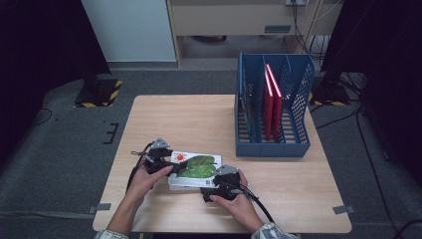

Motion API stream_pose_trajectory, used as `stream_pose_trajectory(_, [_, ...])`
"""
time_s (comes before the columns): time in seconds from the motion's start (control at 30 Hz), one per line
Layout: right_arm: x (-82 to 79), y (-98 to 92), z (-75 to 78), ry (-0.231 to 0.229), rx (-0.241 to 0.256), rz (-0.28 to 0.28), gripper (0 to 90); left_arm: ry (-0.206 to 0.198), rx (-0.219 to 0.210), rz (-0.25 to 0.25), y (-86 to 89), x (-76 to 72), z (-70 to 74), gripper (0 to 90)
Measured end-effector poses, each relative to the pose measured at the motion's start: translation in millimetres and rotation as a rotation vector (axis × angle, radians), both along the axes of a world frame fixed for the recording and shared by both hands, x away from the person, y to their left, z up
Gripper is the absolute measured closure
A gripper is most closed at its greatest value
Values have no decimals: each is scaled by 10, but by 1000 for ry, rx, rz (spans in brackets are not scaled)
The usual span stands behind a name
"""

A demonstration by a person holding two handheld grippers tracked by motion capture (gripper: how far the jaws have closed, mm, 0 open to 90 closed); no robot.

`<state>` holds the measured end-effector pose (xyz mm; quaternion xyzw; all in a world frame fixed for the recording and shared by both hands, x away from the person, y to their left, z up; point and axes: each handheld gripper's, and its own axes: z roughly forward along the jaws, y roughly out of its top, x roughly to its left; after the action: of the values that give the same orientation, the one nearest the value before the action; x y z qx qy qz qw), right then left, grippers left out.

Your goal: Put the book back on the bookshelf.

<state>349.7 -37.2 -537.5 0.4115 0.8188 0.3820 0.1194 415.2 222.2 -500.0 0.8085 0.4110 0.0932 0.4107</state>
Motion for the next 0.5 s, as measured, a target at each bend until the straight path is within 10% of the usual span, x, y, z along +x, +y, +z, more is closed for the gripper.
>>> stream_pose_trajectory(0.5, [2, -2, 0, 0, -1, 3, 5, 80, -23, -96, -21, -216, -98, 110])
